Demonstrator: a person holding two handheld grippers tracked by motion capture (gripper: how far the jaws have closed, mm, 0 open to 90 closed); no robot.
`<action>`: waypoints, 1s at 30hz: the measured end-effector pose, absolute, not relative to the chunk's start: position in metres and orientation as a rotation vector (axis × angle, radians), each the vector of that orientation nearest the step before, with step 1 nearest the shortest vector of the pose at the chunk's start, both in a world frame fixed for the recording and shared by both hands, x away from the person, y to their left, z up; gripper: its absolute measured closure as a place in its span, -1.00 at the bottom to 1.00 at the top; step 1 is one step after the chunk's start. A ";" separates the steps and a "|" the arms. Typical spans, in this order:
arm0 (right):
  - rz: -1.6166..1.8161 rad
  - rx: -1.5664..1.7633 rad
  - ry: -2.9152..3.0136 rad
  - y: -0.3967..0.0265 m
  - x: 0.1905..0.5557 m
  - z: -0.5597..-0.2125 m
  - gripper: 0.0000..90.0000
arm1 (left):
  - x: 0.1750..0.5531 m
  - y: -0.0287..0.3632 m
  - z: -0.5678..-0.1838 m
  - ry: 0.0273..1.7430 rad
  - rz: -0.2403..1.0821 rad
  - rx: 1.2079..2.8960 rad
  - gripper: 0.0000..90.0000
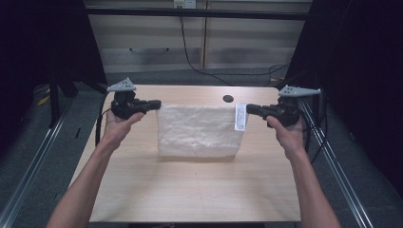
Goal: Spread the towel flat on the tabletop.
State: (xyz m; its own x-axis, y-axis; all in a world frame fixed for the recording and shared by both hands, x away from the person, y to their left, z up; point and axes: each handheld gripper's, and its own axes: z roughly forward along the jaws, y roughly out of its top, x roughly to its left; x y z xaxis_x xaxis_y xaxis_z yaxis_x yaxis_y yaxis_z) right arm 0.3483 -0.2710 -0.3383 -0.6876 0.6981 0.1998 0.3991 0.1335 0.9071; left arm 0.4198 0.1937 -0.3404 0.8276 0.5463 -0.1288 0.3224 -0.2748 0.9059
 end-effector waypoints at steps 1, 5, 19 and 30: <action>1.583 1.067 2.130 -0.271 0.353 -0.332 0.97 | 0.424 0.194 -0.332 0.656 0.264 1.873 0.97; 1.601 1.060 2.093 -0.270 0.373 -0.311 0.98 | 0.439 0.198 -0.303 0.670 0.290 1.811 0.97; 1.600 1.095 2.025 -0.271 0.407 -0.292 0.98 | 0.452 0.191 -0.297 0.661 0.342 1.799 0.96; 1.541 1.123 2.151 -0.273 0.369 -0.357 0.98 | 0.412 0.197 -0.369 0.640 0.255 1.856 0.96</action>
